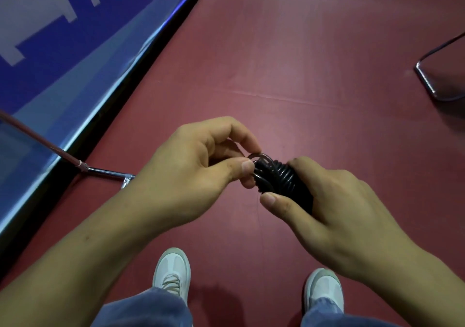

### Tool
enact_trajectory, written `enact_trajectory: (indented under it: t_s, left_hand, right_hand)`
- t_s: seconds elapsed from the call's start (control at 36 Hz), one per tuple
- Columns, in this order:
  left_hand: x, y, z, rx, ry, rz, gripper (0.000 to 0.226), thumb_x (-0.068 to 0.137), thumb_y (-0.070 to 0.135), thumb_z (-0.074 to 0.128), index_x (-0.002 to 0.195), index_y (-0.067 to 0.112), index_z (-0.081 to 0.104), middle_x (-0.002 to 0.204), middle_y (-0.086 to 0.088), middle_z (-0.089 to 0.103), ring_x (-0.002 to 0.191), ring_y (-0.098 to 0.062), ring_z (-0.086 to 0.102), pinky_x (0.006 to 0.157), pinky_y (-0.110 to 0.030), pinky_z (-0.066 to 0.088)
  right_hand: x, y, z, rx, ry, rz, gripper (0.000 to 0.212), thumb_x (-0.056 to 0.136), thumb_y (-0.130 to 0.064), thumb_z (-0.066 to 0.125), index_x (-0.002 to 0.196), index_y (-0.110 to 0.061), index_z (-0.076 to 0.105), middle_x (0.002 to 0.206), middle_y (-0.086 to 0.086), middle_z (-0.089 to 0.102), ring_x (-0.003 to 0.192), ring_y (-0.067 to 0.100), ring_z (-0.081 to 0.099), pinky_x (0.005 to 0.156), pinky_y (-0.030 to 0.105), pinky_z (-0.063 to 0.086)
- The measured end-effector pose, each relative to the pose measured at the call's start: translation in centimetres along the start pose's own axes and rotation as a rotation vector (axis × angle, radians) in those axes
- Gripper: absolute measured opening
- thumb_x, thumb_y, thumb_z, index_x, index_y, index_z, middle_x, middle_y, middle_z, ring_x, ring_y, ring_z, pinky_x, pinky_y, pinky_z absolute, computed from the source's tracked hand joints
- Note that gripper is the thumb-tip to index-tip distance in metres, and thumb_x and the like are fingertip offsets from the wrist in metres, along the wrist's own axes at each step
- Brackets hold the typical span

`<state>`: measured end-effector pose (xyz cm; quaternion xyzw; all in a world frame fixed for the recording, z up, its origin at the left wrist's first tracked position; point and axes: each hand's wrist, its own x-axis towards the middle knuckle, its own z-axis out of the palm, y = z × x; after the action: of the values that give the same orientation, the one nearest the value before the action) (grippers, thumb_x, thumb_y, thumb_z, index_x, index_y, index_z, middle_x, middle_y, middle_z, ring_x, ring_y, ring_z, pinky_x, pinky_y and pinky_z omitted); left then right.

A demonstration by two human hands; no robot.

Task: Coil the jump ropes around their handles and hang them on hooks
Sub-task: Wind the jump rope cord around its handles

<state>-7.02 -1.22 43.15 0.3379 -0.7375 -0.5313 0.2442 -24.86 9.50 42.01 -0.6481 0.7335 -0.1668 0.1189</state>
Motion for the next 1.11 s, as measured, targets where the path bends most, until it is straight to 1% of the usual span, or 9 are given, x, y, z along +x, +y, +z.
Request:
enact_trajectory:
  t_s: [0.08, 0.25, 0.33, 0.42, 0.58, 0.75, 0.89, 1.0, 1.11]
  left_hand:
    - [0.1, 0.0, -0.4, 0.095, 0.005, 0.061, 0.016, 0.091, 0.007, 0.073, 0.095, 0.022, 0.072, 0.080, 0.000, 0.074, 0.076, -0.017, 0.071, 0.077, -0.041, 0.058]
    - [0.7, -0.1, -0.7, 0.203, 0.062, 0.117, 0.016, 0.085, 0.008, 0.080, 0.083, 0.021, 0.071, 0.072, 0.007, 0.070, 0.065, -0.011, 0.066, 0.063, -0.031, 0.054]
    - [0.9, -0.4, 0.1, 0.135, -0.016, 0.121, 0.024, 0.089, -0.001, 0.073, 0.101, 0.019, 0.071, 0.080, 0.000, 0.070, 0.073, -0.021, 0.070, 0.070, -0.041, 0.060]
    - [1.1, -0.6, 0.1, 0.136, -0.098, 0.124, 0.036, 0.092, 0.002, 0.067, 0.119, 0.024, 0.073, 0.084, 0.000, 0.066, 0.076, -0.018, 0.066, 0.074, -0.035, 0.058]
    - [1.1, -0.8, -0.8, 0.187, -0.074, 0.099, 0.019, 0.088, 0.005, 0.076, 0.095, 0.021, 0.079, 0.085, 0.006, 0.076, 0.084, -0.014, 0.074, 0.082, -0.042, 0.059]
    - [1.0, -1.0, -0.4, 0.150, 0.038, 0.119, 0.018, 0.081, -0.001, 0.080, 0.091, 0.013, 0.082, 0.080, -0.002, 0.073, 0.059, -0.020, 0.068, 0.059, -0.036, 0.056]
    - [1.0, -1.3, 0.2, 0.223, 0.030, 0.171, 0.014, 0.086, 0.006, 0.078, 0.097, 0.014, 0.083, 0.082, 0.000, 0.072, 0.060, -0.016, 0.067, 0.060, -0.036, 0.054]
    - [0.7, -1.4, 0.1, 0.294, -0.029, 0.214, 0.023, 0.086, 0.020, 0.069, 0.105, 0.017, 0.081, 0.088, 0.002, 0.069, 0.065, -0.016, 0.066, 0.058, -0.024, 0.051]
    - [0.3, -1.2, 0.1, 0.251, -0.050, 0.216, 0.027, 0.087, 0.001, 0.072, 0.110, 0.011, 0.079, 0.096, -0.002, 0.067, 0.069, -0.020, 0.071, 0.061, -0.034, 0.058]
  right_hand:
    - [0.1, 0.0, -0.3, 0.012, -0.022, -0.004, 0.049, 0.081, -0.080, 0.035, 0.085, -0.031, 0.043, 0.054, -0.013, 0.043, 0.047, 0.012, 0.044, 0.044, 0.030, 0.027]
    - [0.2, -0.3, -0.5, -0.003, -0.084, -0.017, 0.055, 0.079, -0.081, 0.027, 0.087, -0.030, 0.047, 0.056, -0.010, 0.047, 0.050, 0.013, 0.047, 0.046, 0.030, 0.028]
    - [0.1, -0.6, -0.1, -0.029, -0.125, -0.041, 0.057, 0.080, -0.081, 0.022, 0.092, -0.032, 0.048, 0.061, -0.009, 0.051, 0.055, 0.014, 0.050, 0.050, 0.034, 0.037]
    - [0.1, -0.6, -0.1, -0.025, -0.138, -0.053, 0.055, 0.080, -0.080, 0.022, 0.090, -0.033, 0.048, 0.060, -0.010, 0.050, 0.055, 0.014, 0.049, 0.050, 0.032, 0.035]
    - [0.5, 0.4, -0.8, 0.118, -0.157, -0.005, 0.055, 0.079, -0.079, 0.037, 0.085, -0.028, 0.056, 0.061, -0.005, 0.055, 0.053, 0.017, 0.050, 0.048, 0.038, 0.037]
    - [0.5, 0.5, -0.9, 0.164, -0.167, -0.003, 0.058, 0.079, -0.078, 0.038, 0.088, -0.025, 0.060, 0.065, -0.006, 0.059, 0.053, 0.019, 0.052, 0.049, 0.046, 0.042]
    - [0.3, 0.6, -0.5, 0.220, -0.142, 0.035, 0.049, 0.079, -0.074, 0.036, 0.083, -0.031, 0.058, 0.069, -0.015, 0.062, 0.055, 0.014, 0.053, 0.047, 0.038, 0.040]
    - [0.2, 1.0, -0.2, 0.350, -0.192, 0.054, 0.048, 0.080, -0.071, 0.038, 0.090, -0.031, 0.061, 0.075, -0.006, 0.068, 0.060, 0.016, 0.061, 0.059, 0.051, 0.052]
    - [0.5, 1.3, -0.4, 0.534, -0.261, 0.071, 0.039, 0.087, -0.058, 0.047, 0.098, -0.026, 0.067, 0.088, -0.004, 0.073, 0.076, 0.016, 0.066, 0.071, 0.042, 0.055]
